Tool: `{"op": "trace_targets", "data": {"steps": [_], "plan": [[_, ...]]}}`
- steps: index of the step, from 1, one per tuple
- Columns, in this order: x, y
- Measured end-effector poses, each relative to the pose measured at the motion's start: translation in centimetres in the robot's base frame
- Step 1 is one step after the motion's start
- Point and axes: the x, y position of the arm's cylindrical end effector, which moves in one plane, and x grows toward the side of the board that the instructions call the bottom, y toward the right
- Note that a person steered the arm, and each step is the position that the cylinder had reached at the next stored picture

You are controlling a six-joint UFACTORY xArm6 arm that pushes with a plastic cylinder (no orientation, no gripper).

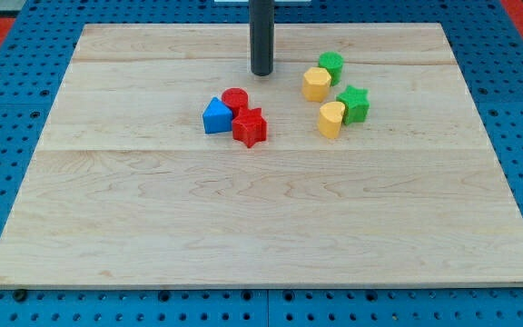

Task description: Separate the yellow hexagon from green circle

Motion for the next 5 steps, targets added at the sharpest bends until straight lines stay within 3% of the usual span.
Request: {"op": "trace_targets", "data": {"steps": [5], "plan": [[2.5,1.4]]}}
